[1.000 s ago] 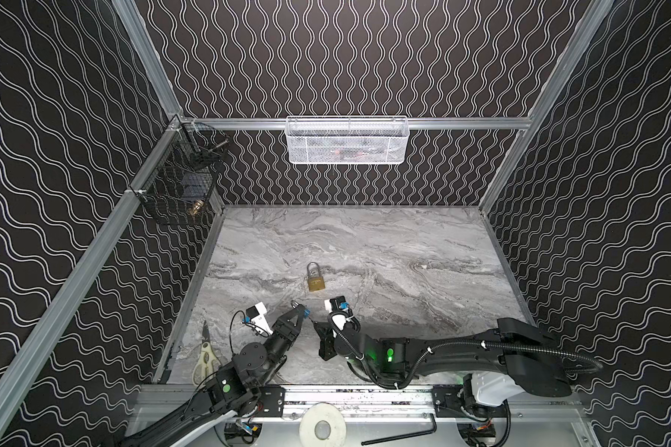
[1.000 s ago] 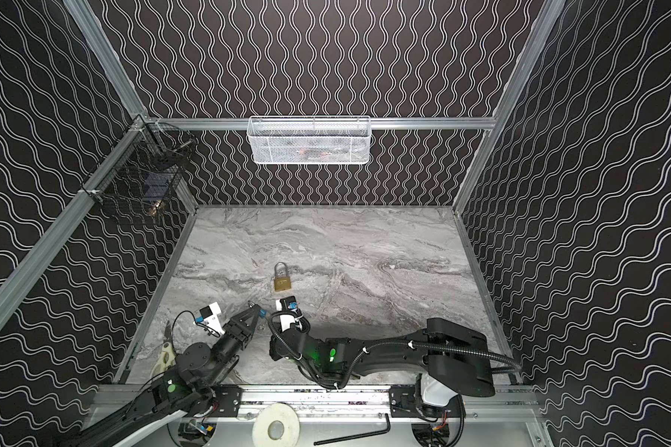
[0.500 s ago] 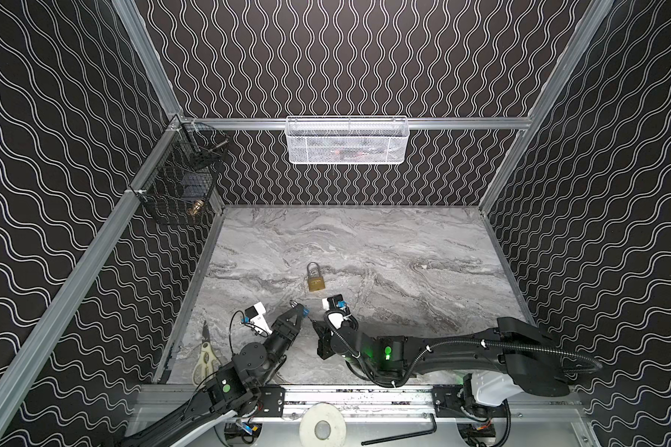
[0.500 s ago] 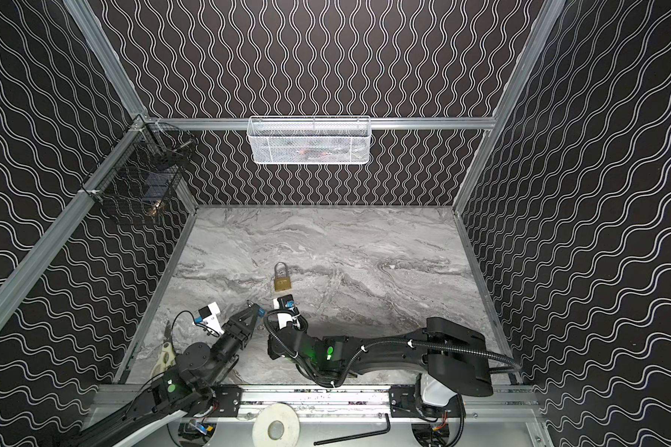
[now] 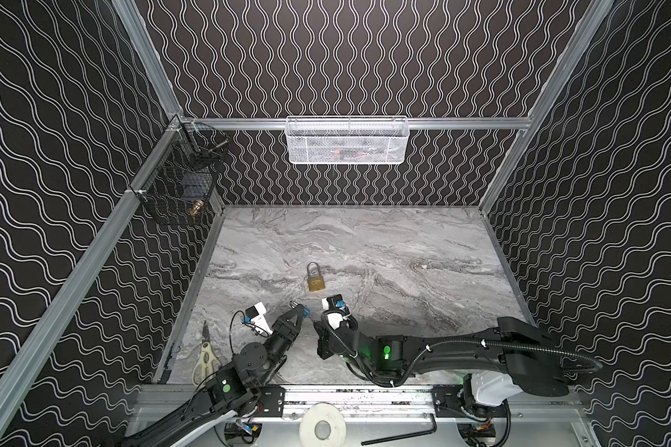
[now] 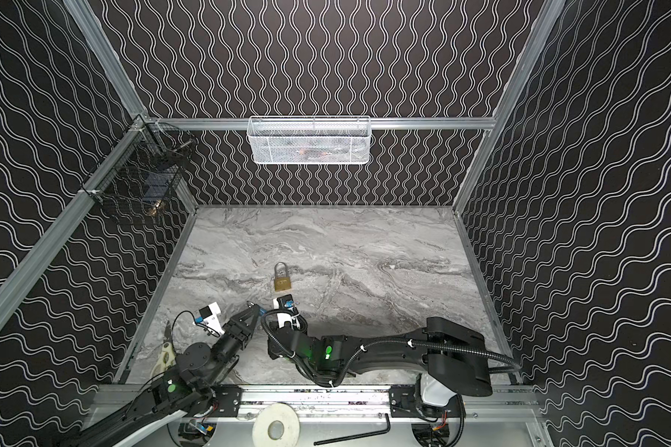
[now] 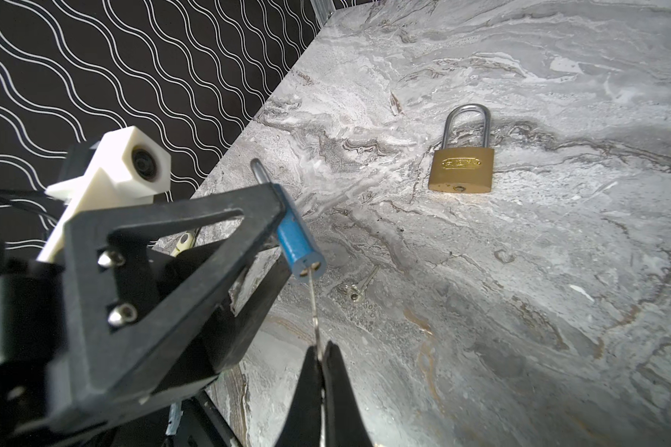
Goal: Unlock with the key
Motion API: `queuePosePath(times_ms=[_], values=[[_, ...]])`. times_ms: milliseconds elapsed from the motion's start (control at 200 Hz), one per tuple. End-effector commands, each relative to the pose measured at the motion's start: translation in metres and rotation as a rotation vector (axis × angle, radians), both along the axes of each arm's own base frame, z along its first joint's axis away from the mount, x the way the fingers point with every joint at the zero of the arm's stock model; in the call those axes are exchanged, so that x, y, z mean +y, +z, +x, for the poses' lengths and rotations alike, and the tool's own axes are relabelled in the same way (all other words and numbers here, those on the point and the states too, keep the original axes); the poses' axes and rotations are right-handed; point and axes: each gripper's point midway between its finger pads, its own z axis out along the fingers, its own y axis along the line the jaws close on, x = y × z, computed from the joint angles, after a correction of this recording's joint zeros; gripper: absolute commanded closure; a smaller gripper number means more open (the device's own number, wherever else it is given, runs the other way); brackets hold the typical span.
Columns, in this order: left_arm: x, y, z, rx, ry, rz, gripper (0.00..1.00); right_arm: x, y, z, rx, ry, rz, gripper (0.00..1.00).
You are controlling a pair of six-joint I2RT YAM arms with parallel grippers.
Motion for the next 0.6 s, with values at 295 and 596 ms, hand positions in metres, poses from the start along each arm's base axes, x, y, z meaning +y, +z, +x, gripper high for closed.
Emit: queuePosePath(times_ms=[295,596], values=[[-0.003,-0.004,-0.003,0.022,-0.025,0.013,1.0,-0.01,0.002,0.003,0.015,-0.044,0.018,1.0],[-0.002,-0.005,-0.003,0.028,-0.02,0.011,1.0,-0.018,0.005,0.003,0.006,-0.067,0.037,1.0]])
